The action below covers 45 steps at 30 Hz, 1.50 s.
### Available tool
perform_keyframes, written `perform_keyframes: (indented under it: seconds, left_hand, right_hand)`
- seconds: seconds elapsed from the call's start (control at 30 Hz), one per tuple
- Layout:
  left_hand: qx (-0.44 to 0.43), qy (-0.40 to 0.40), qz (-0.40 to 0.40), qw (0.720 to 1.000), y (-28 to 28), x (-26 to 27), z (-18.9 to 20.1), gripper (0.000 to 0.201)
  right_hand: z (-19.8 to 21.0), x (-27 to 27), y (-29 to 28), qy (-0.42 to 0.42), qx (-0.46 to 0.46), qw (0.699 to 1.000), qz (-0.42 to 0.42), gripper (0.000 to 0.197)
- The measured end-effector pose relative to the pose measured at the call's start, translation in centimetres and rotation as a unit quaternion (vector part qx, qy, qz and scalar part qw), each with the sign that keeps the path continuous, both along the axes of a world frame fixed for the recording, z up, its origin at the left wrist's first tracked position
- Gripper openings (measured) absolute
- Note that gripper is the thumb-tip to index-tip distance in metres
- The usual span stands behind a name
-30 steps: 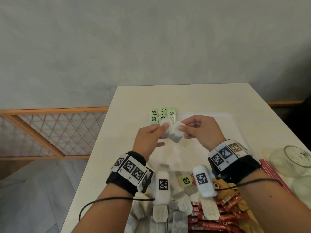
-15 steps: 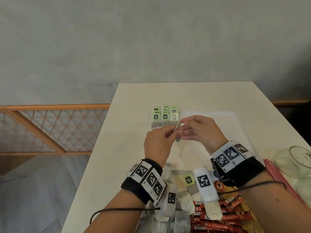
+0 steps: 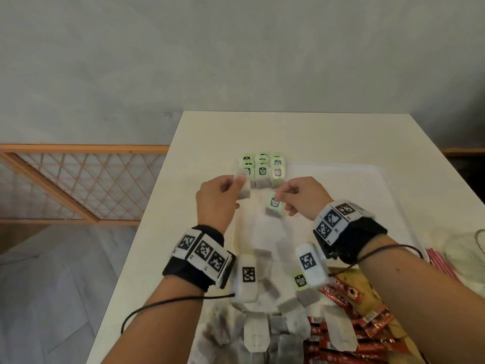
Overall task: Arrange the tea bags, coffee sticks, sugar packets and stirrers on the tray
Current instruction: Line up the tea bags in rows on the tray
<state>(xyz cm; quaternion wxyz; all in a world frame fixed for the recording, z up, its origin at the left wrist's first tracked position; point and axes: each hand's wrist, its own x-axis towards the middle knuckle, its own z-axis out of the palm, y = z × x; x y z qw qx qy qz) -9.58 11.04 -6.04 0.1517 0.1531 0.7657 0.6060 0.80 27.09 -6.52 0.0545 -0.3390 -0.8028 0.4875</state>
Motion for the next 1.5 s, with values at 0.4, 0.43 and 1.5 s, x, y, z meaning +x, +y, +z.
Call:
perform_keyframes:
  seconds: [0.4,0.43,1.5]
  left_hand:
    - [-0.022,-0.028,0.036,0.999,-0.7,-3.7,-1.7,0.020]
    - [-0.019,-0.035,0.038,0.998,-0.8,-3.7,-1.9,0.020]
    - [-0.065,0.097,-0.070,0.991,2.5,3.7,1.4,0.012]
  right_hand:
    - [-1.4,-7.4,-0.5,0.047,0.000,0.999,0.007,0.002]
    - [-1.4,-7.9,-0.5,0.050,0.009,0.999,0.008,0.003]
    - [3.3,-0.1,-3.1,0.141,-0.007,0.989,-0.039,0.019]
